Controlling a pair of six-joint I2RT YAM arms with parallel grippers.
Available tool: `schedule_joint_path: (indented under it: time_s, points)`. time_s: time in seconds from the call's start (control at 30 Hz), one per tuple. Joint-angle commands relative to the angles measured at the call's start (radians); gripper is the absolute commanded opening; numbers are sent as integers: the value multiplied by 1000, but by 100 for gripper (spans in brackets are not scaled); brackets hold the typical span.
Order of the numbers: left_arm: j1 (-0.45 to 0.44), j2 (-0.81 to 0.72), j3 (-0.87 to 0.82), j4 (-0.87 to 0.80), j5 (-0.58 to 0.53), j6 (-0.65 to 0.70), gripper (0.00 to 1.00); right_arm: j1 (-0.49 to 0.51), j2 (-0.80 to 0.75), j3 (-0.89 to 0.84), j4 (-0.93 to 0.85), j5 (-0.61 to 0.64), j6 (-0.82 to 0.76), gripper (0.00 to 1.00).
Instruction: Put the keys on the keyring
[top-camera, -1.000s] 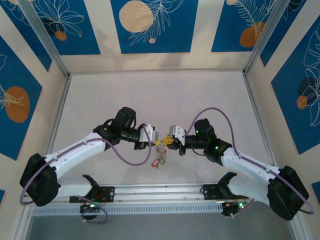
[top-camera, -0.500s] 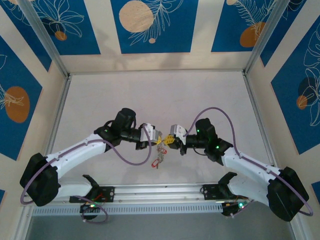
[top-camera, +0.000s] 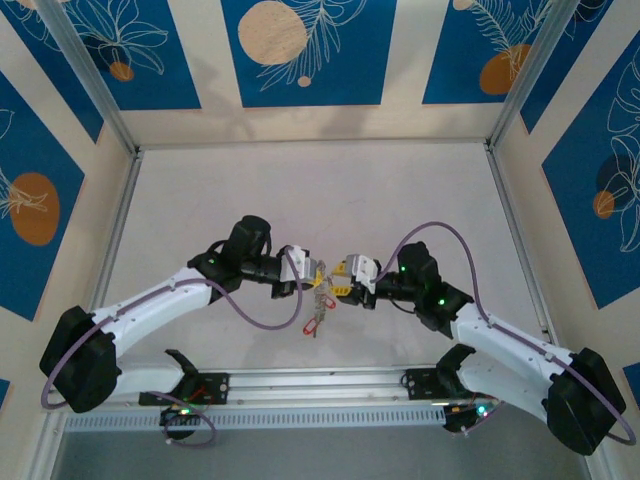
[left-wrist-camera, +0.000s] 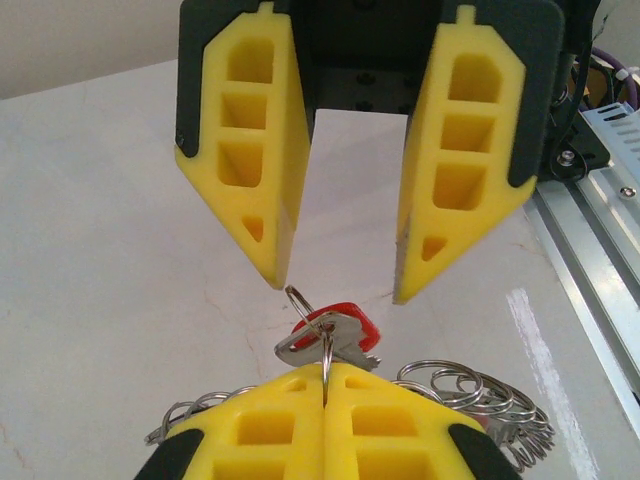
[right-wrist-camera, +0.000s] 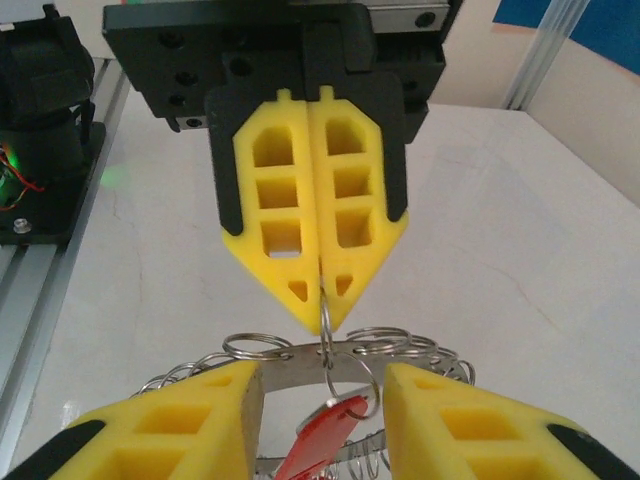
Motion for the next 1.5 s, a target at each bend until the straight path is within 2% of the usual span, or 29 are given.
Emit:
schedule_joint_path:
  time_s: [0.0, 0.33, 0.53, 1.0, 1.17, 1.27, 1.47]
  points:
    - [6, -24, 3, 18, 26, 2, 0, 27, -10, -11, 41, 63, -64, 39]
    - [5, -28, 7, 12, 24, 6, 0, 61, 35, 10, 67, 92, -136, 38]
    - [7, -26, 13, 17, 22, -26, 0, 70, 66, -5, 64, 93, -132, 21]
    - [8, -23, -9, 77, 23, -60, 0, 69, 140, -17, 107, 105, -85, 23]
    - [8, -16, -11, 81, 25, -63, 0, 67, 146, -14, 151, 80, -70, 14]
    - [8, -12, -11, 86, 27, -69, 0, 64, 138, -11, 151, 63, -73, 4]
    - [8, -9, -9, 81, 28, -67, 0, 55, 108, -20, 181, 29, -43, 1]
